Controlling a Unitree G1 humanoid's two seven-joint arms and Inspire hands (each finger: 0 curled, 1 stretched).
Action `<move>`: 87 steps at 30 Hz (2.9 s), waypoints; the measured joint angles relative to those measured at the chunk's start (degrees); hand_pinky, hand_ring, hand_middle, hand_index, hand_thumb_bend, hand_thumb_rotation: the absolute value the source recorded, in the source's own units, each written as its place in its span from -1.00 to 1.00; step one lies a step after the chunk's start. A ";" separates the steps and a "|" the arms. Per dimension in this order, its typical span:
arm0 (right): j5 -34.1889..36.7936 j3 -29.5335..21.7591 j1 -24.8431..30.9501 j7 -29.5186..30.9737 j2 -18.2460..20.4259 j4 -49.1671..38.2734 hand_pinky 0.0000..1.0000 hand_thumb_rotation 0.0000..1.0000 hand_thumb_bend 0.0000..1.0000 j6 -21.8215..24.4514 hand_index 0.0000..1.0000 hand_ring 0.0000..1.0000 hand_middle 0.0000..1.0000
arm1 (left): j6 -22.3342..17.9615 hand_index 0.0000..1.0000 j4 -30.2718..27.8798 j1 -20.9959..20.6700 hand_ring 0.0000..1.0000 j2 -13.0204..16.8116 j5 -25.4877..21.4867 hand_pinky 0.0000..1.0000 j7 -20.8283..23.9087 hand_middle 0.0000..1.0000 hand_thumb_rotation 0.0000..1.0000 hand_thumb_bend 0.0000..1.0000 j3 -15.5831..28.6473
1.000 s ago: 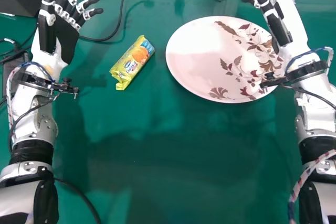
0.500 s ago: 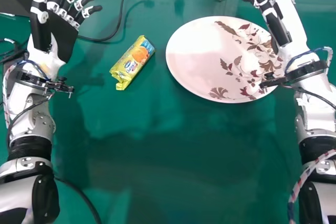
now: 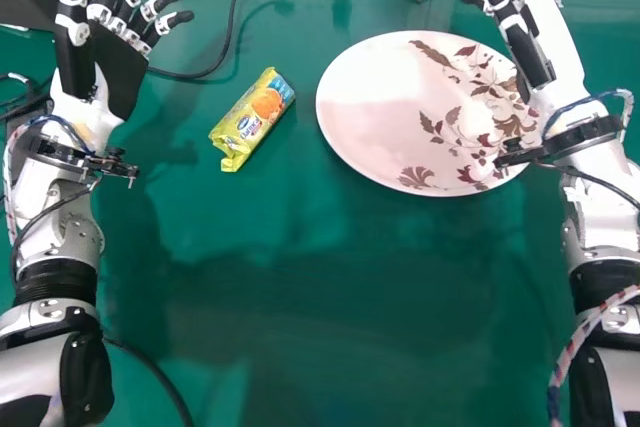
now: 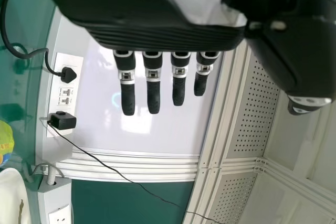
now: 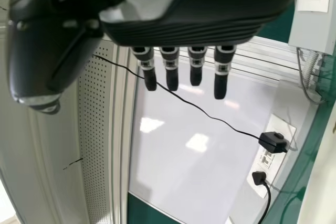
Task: Pick up biscuit and place it in the plate
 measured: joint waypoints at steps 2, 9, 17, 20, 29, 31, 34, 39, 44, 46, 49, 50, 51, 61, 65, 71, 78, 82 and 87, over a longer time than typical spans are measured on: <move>-0.01 0.05 0.02 -0.01 0.00 0.00 0.75 -0.39 0.69 0.00 0.99 0.98 1.00 | 0.00 0.95 0.04 -0.02 0.70 0.00 0.02 0.54 0.01 0.88 0.13 0.67 0.06; -0.01 0.11 0.04 -0.06 0.00 -0.01 0.73 -0.37 0.69 -0.01 0.99 0.95 1.00 | -0.07 0.96 0.57 -0.16 0.71 0.00 0.17 0.55 0.35 0.88 0.14 0.69 0.07; -0.01 0.15 0.04 -0.07 0.00 -0.01 0.71 -0.33 0.77 -0.01 1.00 0.94 1.00 | -1.34 0.95 2.41 -0.69 0.72 0.00 1.25 0.55 1.68 0.88 0.13 0.66 0.05; -0.03 0.18 0.05 -0.08 0.00 -0.01 0.73 -0.34 0.79 -0.01 0.99 0.95 1.00 | -1.44 0.95 3.15 -0.95 0.71 0.01 1.65 0.55 2.10 0.88 0.14 0.67 0.04; -0.12 0.26 0.04 -0.25 0.00 -0.01 0.71 -0.32 0.77 0.00 1.00 0.93 1.00 | -2.43 0.95 6.50 -2.78 0.71 0.05 2.41 0.56 2.19 0.87 0.14 0.70 0.06; -0.12 0.26 0.04 -0.25 0.01 -0.01 0.72 -0.33 0.75 0.00 0.99 0.95 1.00 | -2.45 0.95 7.06 -2.87 0.71 0.05 2.40 0.57 2.11 0.88 0.14 0.70 0.06; -0.12 0.27 0.04 -0.25 0.01 -0.01 0.71 -0.34 0.74 0.00 0.99 0.94 1.00 | -2.62 0.95 7.84 -3.02 0.71 0.07 2.41 0.56 2.06 0.88 0.15 0.69 0.06; -0.20 0.34 0.04 -0.25 0.01 0.03 0.69 -0.35 0.71 0.00 0.97 0.93 1.00 | -2.61 0.95 9.20 -3.52 0.70 0.18 2.40 0.55 1.07 0.88 0.14 0.69 0.11; -0.22 0.49 0.04 -0.32 0.01 0.03 0.67 -0.33 0.75 0.00 0.97 0.91 0.99 | -3.12 0.95 9.39 -3.86 0.70 0.19 2.49 0.55 1.39 0.88 0.15 0.69 0.10; -0.23 0.59 0.04 -0.35 0.01 0.03 0.67 -0.33 0.75 0.00 0.97 0.91 0.99 | -3.26 0.95 9.41 -3.97 0.70 0.19 2.59 0.55 1.54 0.87 0.14 0.69 0.10; -0.22 0.72 0.04 -0.35 0.01 0.03 0.66 -0.33 0.78 0.00 0.95 0.89 0.98 | -3.41 0.95 9.43 -4.07 0.70 0.20 2.97 0.55 1.84 0.88 0.14 0.69 0.10; -0.21 0.73 0.04 -0.35 0.01 0.03 0.65 -0.34 0.78 0.00 0.95 0.89 0.97 | -3.41 0.95 9.44 -4.08 0.70 0.20 3.02 0.55 2.06 0.88 0.14 0.69 0.10; -0.21 0.73 0.04 -0.35 0.01 0.03 0.65 -0.33 0.79 0.00 0.95 0.88 0.97 | -3.43 0.96 9.44 -4.08 0.71 0.20 3.05 0.55 2.23 0.88 0.14 0.69 0.10; -0.20 0.74 0.04 -0.43 0.01 0.02 0.64 -0.33 0.81 0.03 0.95 0.90 0.98 | -3.45 0.96 9.53 -4.10 0.70 0.20 3.42 0.54 2.25 0.88 0.12 0.69 0.10; -0.19 0.74 0.04 -0.43 0.01 0.02 0.63 -0.31 0.79 0.05 0.96 0.90 0.99 | -3.43 0.96 9.14 -4.09 0.71 0.20 3.43 0.55 2.25 0.88 0.12 0.70 0.09; -0.18 0.74 0.05 -0.43 0.01 -0.13 0.66 -0.31 0.76 0.14 0.96 0.92 1.00 | -3.45 0.96 8.92 -4.08 0.71 0.20 3.54 0.56 2.29 0.88 0.12 0.69 0.08; -0.14 0.74 0.05 -0.40 0.01 -0.48 0.67 -0.33 0.82 0.15 0.96 0.92 1.00 | -3.05 0.96 8.72 -4.08 0.70 0.20 3.46 0.54 2.29 0.88 0.11 0.67 0.09; -0.14 0.79 0.05 -0.39 0.03 -0.47 0.67 -0.32 0.77 0.15 0.97 0.91 1.00 | -3.01 0.97 8.81 -4.08 0.72 0.22 3.46 0.56 2.25 0.88 0.12 0.68 0.09; -0.16 0.96 0.05 -0.39 0.13 -0.48 0.67 -0.33 0.73 0.15 0.97 0.91 1.00 | -3.03 0.97 9.08 -4.08 0.71 0.34 3.42 0.54 2.09 0.88 0.12 0.67 0.16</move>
